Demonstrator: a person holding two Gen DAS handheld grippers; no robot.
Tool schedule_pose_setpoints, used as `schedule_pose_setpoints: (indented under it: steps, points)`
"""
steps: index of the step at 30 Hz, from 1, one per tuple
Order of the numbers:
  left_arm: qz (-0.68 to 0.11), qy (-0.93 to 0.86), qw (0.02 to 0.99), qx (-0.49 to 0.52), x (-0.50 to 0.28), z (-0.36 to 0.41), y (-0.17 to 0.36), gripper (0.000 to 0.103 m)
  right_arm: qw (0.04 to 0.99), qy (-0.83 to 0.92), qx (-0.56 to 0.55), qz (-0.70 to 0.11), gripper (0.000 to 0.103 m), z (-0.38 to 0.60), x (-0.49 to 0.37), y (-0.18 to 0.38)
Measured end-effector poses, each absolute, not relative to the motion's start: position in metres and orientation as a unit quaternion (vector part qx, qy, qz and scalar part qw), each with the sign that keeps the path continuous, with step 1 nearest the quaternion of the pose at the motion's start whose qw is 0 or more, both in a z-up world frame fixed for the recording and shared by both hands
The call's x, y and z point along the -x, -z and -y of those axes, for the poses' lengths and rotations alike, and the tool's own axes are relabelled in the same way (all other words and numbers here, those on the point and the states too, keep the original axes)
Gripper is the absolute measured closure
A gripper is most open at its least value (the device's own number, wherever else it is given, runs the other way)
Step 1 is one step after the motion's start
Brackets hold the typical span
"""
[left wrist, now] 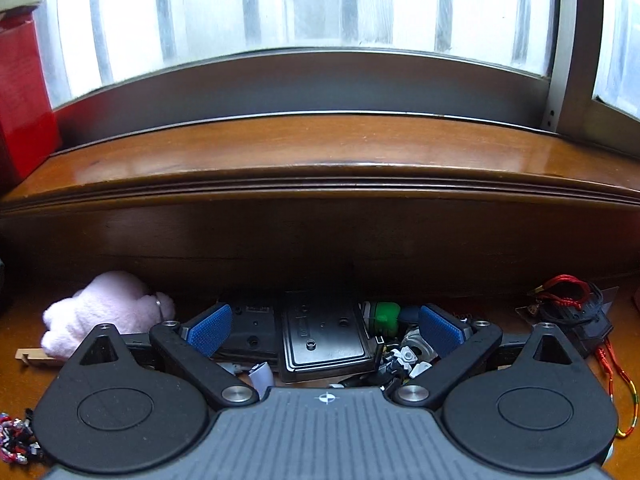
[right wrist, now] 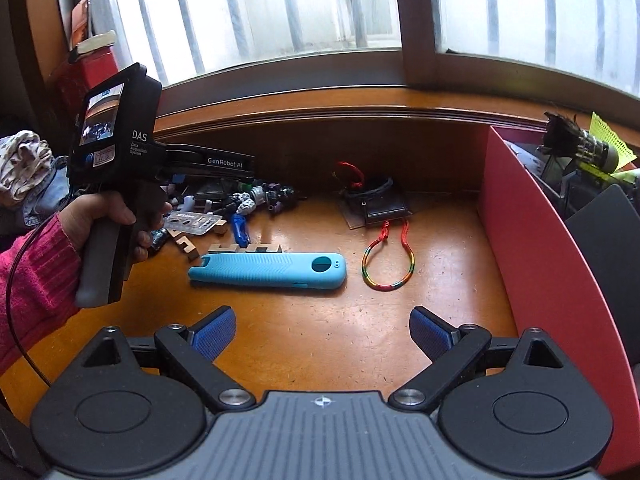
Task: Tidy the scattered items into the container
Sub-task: 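Grasp the black phone case with the left gripper while the right gripper reaches the figurines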
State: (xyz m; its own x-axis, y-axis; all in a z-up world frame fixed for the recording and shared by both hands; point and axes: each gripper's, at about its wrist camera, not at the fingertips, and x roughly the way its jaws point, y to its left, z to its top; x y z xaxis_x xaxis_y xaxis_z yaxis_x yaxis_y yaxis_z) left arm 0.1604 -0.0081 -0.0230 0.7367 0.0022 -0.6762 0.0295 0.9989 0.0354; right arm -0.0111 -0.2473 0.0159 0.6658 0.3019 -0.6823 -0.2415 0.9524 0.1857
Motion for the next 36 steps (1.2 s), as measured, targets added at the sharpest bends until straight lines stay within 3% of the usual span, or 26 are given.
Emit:
schedule_pose_setpoints:
  steps: [4, 8, 11, 14, 16, 19, 32, 36]
  points:
    - [-0.36, 0.021, 0.933, -0.003, -0.161, 0.004, 0.026, 0.012, 0.908, -0.152, -0.046, -0.387, 0.008, 0.246, -0.003, -0.009]
    - [-0.362, 0.035, 0.932, -0.004, -0.158, 0.002, 0.027, 0.037, 0.908, -0.171, -0.05, -0.379, 0.008, 0.238, -0.024, -0.011]
    - [-0.363, 0.035, 0.931, -0.013, -0.154, 0.0, 0.029, 0.041, 0.912, -0.186, -0.058, -0.362, 0.009, 0.229, -0.048, -0.014]
    - [-0.362, 0.038, 0.931, -0.012, -0.151, -0.002, 0.028, 0.046, 0.91, -0.205, -0.057, -0.356, 0.019, 0.212, -0.076, -0.01]
    - [-0.362, 0.041, 0.931, -0.009, -0.149, -0.003, 0.028, 0.047, 0.908, -0.212, -0.042, -0.359, 0.029, 0.197, -0.095, -0.003]
    - [-0.359, 0.045, 0.932, -0.01, -0.147, -0.004, 0.027, 0.048, 0.908, -0.217, -0.011, -0.359, 0.035, 0.174, -0.119, 0.008]
    - [-0.352, 0.039, 0.935, -0.013, -0.155, -0.001, 0.032, 0.047, 0.909, -0.235, 0.088, -0.333, 0.044, 0.132, -0.159, 0.033]
    - [-0.353, 0.04, 0.935, 0.0, -0.154, -0.005, 0.03, 0.05, 0.91, -0.241, 0.091, -0.324, 0.065, 0.132, -0.156, 0.034]
